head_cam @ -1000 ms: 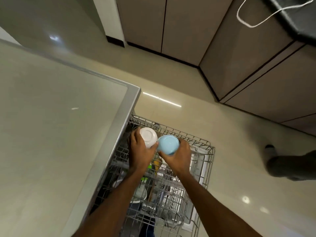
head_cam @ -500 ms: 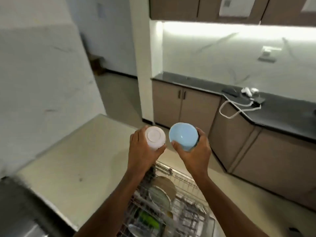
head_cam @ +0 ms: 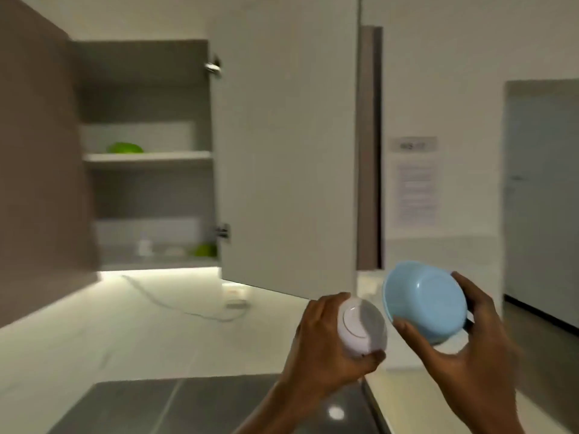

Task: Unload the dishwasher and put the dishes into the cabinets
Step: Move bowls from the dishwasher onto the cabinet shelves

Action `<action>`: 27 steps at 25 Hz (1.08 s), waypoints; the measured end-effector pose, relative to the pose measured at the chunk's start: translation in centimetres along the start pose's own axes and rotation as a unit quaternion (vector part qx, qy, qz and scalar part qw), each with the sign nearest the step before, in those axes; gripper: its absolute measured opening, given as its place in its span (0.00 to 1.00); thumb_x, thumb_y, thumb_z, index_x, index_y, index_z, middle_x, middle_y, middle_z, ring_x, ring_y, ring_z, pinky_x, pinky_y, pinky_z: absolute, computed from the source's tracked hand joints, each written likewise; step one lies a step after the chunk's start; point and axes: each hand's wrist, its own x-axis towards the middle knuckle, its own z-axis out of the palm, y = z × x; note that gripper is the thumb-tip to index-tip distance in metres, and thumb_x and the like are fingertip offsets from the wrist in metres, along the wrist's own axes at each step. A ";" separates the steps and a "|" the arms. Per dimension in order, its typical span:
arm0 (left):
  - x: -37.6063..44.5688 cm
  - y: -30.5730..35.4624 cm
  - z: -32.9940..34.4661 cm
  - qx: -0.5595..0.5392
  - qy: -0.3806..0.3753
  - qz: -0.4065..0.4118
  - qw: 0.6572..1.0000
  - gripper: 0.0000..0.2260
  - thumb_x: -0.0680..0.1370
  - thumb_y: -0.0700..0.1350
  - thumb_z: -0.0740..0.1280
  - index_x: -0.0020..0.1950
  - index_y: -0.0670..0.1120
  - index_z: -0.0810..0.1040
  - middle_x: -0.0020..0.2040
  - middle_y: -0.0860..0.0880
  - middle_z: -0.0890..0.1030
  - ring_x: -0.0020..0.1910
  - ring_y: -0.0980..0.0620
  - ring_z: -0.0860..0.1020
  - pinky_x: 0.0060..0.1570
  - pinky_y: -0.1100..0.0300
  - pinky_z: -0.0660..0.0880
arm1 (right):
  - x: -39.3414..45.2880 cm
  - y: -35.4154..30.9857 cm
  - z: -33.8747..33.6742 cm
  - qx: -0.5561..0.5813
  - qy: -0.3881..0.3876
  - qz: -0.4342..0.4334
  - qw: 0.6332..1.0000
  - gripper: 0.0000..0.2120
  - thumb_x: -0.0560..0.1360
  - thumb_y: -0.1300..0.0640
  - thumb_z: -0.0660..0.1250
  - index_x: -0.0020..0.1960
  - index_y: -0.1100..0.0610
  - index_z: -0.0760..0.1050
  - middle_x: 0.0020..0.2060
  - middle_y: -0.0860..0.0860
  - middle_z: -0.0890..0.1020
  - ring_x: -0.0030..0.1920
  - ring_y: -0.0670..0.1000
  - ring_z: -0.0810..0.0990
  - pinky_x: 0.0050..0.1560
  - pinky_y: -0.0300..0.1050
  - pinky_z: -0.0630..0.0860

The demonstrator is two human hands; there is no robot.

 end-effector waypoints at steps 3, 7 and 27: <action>2.0 -4.8 -11.5 0.055 0.063 -0.038 0.996 0.41 0.61 0.70 0.78 0.70 0.56 0.74 0.63 0.61 0.78 0.62 0.59 0.77 0.63 0.60 0.75 | 0.7 -5.2 7.5 0.054 -0.046 -0.043 0.997 0.50 0.59 0.36 0.84 0.75 0.46 0.68 0.66 0.41 0.77 0.60 0.44 0.77 0.59 0.41 0.76; 7.5 -10.6 -24.3 0.119 0.132 -0.079 0.981 0.39 0.61 0.69 0.80 0.67 0.57 0.74 0.62 0.58 0.78 0.60 0.57 0.77 0.59 0.59 0.77 | 3.7 -11.9 17.8 0.130 -0.110 -0.097 0.981 0.48 0.63 0.31 0.78 0.77 0.47 0.67 0.68 0.39 0.75 0.65 0.35 0.74 0.61 0.22 0.67; 42.9 -40.2 -39.4 0.272 0.099 -0.191 0.938 0.39 0.63 0.72 0.76 0.60 0.43 0.79 0.59 0.42 0.79 0.53 0.43 0.79 0.46 0.55 0.76 | 35.2 -24.8 60.6 -0.195 -0.238 -0.112 0.945 0.34 0.81 0.39 0.66 0.80 0.54 0.60 0.75 0.61 0.61 0.70 0.66 0.70 0.69 0.61 0.75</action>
